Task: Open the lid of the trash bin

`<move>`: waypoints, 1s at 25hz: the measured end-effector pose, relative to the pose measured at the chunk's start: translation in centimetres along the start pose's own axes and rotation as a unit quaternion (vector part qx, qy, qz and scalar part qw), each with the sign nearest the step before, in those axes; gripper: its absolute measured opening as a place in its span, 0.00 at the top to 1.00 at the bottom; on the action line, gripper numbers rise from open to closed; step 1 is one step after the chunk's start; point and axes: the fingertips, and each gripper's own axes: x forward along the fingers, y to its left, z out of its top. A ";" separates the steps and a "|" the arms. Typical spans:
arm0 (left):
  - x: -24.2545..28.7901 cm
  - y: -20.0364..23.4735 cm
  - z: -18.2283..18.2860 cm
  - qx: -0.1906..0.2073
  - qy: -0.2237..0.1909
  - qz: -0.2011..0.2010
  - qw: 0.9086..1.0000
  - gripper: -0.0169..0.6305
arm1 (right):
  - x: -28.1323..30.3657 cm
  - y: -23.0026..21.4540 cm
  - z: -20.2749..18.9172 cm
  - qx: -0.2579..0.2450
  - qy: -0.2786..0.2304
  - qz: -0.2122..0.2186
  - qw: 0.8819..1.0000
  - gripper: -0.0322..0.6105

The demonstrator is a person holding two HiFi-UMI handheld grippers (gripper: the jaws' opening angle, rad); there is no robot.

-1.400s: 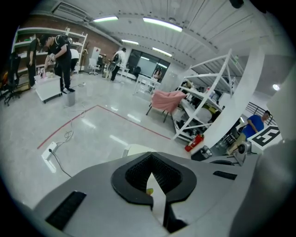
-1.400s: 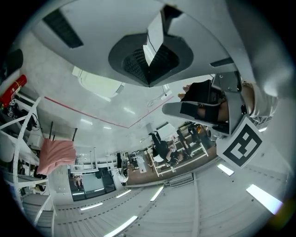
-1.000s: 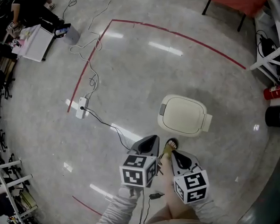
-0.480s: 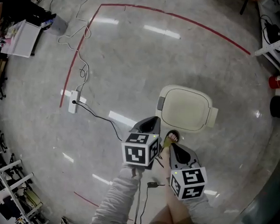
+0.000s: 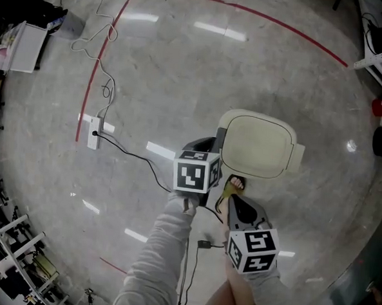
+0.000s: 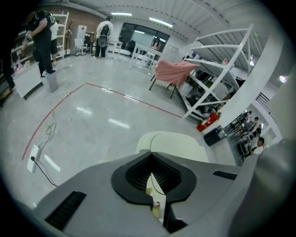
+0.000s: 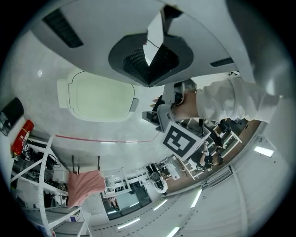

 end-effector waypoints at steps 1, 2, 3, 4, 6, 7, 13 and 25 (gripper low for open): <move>0.7 0.3 -0.3 0.002 0.008 -0.001 1.000 0.96 | 0.2 0.0 -0.2 0.002 0.001 0.000 1.000 0.95; 1.4 0.5 -0.7 0.004 0.018 -0.001 1.000 0.96 | 0.4 0.0 -0.4 0.003 0.003 0.000 1.000 0.95; 2.0 0.7 -1.1 0.006 0.029 0.000 1.000 0.96 | 0.5 -0.1 -0.6 0.004 0.006 -0.001 1.000 0.95; 2.6 0.8 -1.5 0.009 0.039 0.001 0.999 0.96 | 0.6 -0.2 -0.8 0.006 0.008 -0.001 1.000 0.95; 3.6 1.0 -2.0 0.013 0.052 0.003 0.999 0.96 | 0.9 -0.3 -1.2 0.009 0.013 -0.001 1.000 0.95; 4.0 1.1 -2.2 0.014 0.055 0.004 0.998 0.96 | 1.0 -0.4 -1.5 0.010 0.016 0.000 1.000 0.95; 5.5 1.8 -2.7 0.004 0.071 0.014 0.997 0.96 | 1.3 -0.2 -2.3 0.013 0.024 0.003 1.000 0.95; 6.2 3.0 -3.3 0.010 0.090 0.030 0.995 0.96 | 1.5 0.0 -2.5 0.014 0.029 0.012 0.999 0.95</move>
